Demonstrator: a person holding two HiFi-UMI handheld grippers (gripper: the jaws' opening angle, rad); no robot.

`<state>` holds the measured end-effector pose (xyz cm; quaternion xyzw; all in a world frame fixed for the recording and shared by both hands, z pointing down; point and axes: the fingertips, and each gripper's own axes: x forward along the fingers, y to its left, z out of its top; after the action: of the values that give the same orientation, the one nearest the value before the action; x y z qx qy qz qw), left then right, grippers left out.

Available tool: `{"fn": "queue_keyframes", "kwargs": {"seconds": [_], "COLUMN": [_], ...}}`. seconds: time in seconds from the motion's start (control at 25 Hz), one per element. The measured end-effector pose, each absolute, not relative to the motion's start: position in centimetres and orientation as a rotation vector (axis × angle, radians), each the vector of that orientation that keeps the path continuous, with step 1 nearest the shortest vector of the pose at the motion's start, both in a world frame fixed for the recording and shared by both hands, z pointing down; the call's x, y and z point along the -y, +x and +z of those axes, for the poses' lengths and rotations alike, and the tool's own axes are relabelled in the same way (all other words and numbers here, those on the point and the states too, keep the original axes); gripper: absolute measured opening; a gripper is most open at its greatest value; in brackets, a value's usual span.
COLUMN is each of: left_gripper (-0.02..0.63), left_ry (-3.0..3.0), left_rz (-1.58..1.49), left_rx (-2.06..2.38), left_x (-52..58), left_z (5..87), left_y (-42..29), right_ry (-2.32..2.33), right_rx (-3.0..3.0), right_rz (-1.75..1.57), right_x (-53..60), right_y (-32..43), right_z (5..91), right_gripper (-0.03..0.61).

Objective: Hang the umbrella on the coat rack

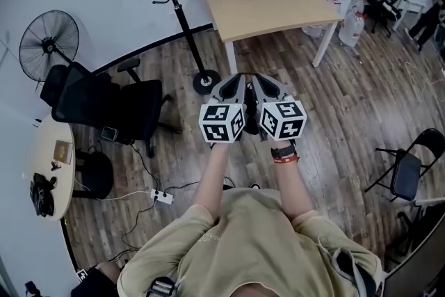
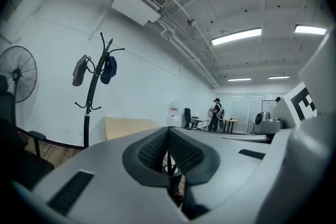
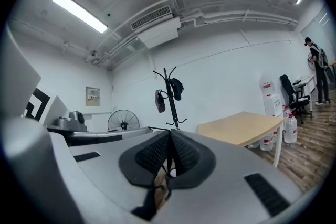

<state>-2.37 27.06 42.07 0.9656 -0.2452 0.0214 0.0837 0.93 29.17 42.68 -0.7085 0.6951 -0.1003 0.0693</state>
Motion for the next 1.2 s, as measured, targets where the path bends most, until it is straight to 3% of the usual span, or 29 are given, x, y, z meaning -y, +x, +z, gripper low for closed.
{"fn": "queue_keyframes", "kwargs": {"seconds": [0.64, 1.2], "left_gripper": [0.023, 0.023], "left_ry": [2.883, 2.867], "left_rz": [0.135, 0.122], "left_rx": [0.708, 0.653], "left_x": [-23.7, -6.0], "left_z": [45.2, 44.1], "left_y": [5.5, 12.0], "right_ry": [-2.263, -2.282], "right_rx": [-2.06, -2.015], "right_rz": [-0.316, -0.361], "right_x": [-25.4, -7.7], "right_y": [8.8, 15.5], "right_z": [46.1, 44.8], "right_gripper": [0.02, 0.019]}}
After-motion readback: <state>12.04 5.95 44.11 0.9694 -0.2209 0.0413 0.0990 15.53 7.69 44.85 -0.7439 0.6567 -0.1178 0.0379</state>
